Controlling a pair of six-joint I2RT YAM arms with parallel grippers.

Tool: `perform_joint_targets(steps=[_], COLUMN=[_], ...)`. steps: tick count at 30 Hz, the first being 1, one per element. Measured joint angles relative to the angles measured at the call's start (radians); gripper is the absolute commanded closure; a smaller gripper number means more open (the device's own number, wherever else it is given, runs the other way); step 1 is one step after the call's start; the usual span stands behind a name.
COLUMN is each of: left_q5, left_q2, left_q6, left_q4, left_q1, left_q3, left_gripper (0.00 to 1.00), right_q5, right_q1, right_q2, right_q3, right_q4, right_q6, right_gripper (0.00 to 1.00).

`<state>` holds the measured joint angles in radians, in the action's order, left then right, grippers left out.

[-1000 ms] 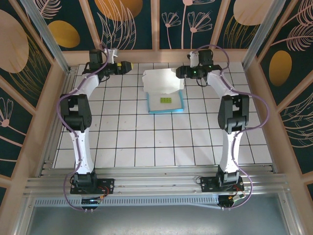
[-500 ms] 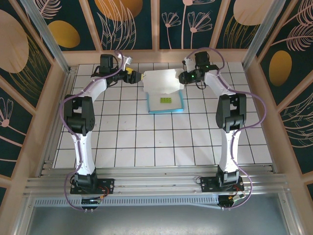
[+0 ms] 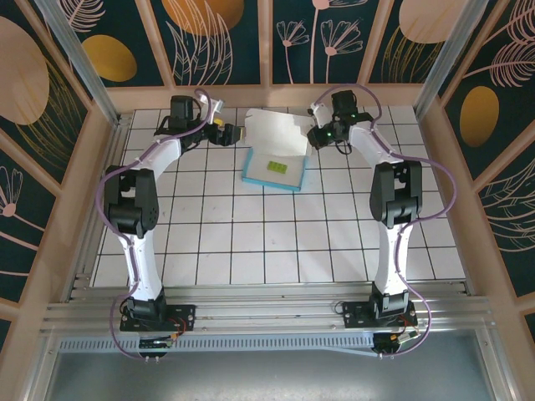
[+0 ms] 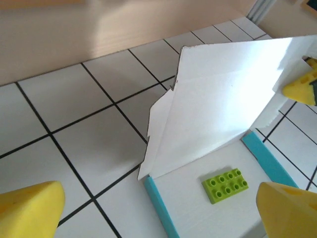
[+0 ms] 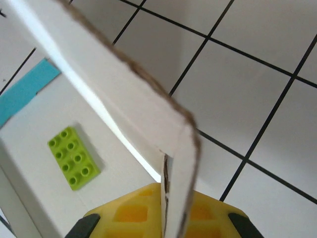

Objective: Fold the paper box

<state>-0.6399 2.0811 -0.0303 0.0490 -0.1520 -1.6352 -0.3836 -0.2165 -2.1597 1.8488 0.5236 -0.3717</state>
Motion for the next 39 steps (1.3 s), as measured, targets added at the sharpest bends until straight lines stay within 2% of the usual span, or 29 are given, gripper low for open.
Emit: perform_joint_targets(steps=[7, 17, 24, 32, 39], left_q5=[0.021, -0.128, -0.138, -0.177, -0.18], left_q2=[-0.062, -0.137, -0.139, -0.039, 0.056], left_q6=[-0.118, -0.355, -0.306, -0.342, -0.366], left_q4=[0.023, 0.089, 0.054, 0.134, 0.125], left_q1=[0.0, -0.011, -0.02, -0.02, -0.02], left_q3=[0.015, 0.103, 0.118, -0.05, -0.089], left_gripper=[0.01, 0.01, 0.01, 0.01, 0.02], right_q5=[-0.021, -0.063, -0.065, -0.071, -0.079], right_q1=[0.002, 0.012, 0.014, 0.019, 0.019], right_q2=[0.053, 0.095, 0.098, 0.098, 0.098], right_q3=[-0.081, -0.151, -0.156, -0.147, -0.146], right_q4=[-0.024, -0.049, -0.057, -0.055, -0.056], right_q6=[-0.086, -0.171, -0.183, -0.199, -0.204], right_gripper=[0.95, 0.96, 0.96, 0.96, 0.96])
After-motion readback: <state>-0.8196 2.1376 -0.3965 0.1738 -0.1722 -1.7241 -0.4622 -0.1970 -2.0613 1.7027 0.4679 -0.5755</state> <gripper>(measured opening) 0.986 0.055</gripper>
